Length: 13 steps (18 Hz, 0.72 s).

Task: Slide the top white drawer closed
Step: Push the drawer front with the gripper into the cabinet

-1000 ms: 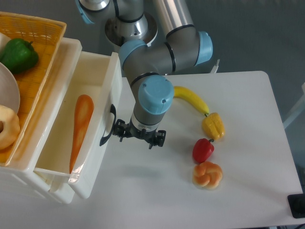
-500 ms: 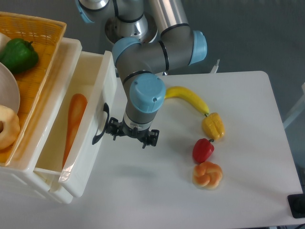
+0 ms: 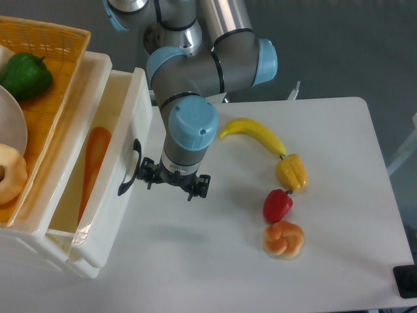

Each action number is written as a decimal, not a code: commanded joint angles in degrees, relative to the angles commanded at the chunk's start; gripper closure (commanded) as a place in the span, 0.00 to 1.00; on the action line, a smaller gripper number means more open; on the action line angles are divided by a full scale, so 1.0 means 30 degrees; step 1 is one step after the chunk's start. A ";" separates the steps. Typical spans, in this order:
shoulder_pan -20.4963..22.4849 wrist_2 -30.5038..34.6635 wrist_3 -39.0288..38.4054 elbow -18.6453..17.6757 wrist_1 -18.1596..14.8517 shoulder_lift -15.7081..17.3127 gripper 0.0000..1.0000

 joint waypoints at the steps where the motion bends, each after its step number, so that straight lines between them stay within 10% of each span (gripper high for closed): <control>1: -0.0087 0.0000 -0.0029 0.0000 0.0000 0.0000 0.00; 13: -0.0732 0.0000 -0.0059 0.0000 -0.0059 0.0117 0.00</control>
